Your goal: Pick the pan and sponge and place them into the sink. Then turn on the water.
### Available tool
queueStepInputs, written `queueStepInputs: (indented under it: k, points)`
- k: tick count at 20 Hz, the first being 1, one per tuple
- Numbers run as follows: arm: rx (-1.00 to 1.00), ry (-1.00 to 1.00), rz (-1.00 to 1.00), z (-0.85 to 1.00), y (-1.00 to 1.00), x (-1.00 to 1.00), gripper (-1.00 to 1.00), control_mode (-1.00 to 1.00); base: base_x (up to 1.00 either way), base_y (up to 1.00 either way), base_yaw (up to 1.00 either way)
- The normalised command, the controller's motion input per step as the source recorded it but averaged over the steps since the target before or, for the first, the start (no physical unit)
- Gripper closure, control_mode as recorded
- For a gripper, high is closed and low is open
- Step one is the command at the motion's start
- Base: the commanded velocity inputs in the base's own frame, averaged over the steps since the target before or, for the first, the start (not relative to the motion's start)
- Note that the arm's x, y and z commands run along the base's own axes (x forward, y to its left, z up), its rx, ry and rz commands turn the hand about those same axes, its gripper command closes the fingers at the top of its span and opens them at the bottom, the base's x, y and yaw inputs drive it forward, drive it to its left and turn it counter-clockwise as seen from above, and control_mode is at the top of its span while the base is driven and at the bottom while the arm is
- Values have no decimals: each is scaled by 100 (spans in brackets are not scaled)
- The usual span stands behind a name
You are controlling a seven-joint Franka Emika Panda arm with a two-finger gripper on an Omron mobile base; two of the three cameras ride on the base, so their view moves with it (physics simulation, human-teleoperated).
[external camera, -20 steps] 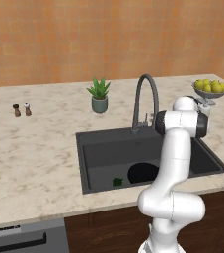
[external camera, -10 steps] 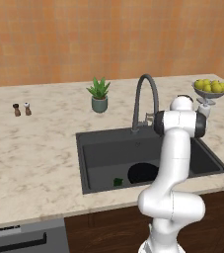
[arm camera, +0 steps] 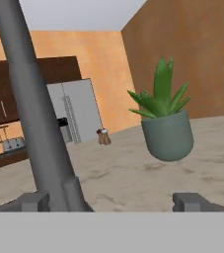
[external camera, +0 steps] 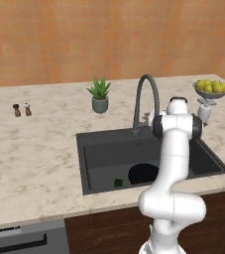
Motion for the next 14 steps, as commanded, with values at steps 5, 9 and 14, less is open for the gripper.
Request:
queueStepInputs:
  k: [5,9,14]
  points:
    - [0,0,0,-23,0,46,100,-100,0,0,0]
    - [0,0,0,-12,-27,53,100,-100,0,0,0]
    - [2,0,-2,-3,-63,50,100,-100,0,0,0]
